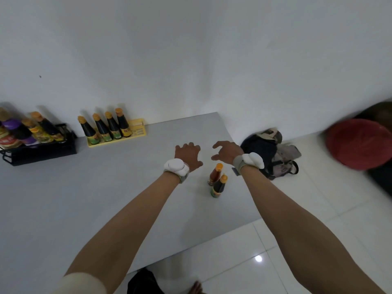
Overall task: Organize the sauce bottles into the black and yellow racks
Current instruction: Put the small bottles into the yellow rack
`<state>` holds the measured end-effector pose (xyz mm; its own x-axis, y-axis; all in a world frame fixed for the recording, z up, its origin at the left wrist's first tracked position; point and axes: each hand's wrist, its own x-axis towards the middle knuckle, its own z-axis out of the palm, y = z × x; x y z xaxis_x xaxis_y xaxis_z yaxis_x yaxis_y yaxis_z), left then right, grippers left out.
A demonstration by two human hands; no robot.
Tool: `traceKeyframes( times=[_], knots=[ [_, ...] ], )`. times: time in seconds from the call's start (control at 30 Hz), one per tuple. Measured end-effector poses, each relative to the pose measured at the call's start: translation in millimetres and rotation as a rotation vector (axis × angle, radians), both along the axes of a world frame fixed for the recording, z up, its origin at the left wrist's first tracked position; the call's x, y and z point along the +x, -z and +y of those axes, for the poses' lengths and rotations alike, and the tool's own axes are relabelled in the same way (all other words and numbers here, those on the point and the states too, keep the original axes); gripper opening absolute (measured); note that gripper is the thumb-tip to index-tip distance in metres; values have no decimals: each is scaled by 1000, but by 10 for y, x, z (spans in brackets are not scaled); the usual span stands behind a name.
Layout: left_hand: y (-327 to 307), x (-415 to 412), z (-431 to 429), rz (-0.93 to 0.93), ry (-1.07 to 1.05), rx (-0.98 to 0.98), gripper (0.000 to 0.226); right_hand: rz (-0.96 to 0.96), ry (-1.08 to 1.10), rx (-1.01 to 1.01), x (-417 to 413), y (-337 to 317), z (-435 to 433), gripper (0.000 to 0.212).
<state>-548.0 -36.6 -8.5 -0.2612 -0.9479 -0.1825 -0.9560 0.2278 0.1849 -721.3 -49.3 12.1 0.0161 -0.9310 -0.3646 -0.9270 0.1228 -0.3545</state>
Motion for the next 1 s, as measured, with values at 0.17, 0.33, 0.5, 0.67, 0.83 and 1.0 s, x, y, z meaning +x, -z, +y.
traceKeyframes(
  times=[0.17, 0.33, 0.5, 0.67, 0.83, 1.0],
  knots=[
    [186, -304, 151, 125, -1, 146, 57, -21, 5, 47, -178, 175, 183, 48],
    [256, -495, 270, 175, -3, 160, 55, -45, 50, 51, -300, 270, 364, 59],
    [169, -651, 299, 209, 30, 145, 54, -76, 52, 70, -405, 275, 479, 61],
    [131, -702, 324, 204, 65, 146, 53, -162, 102, 164, -470, 263, 564, 53],
    [82, -702, 348, 208, 51, 100, 39, -235, 102, 267, -465, 203, 632, 43],
    [56, -622, 351, 143, 57, 63, 31, -215, 82, 248, -398, 290, 712, 49]
  ],
)
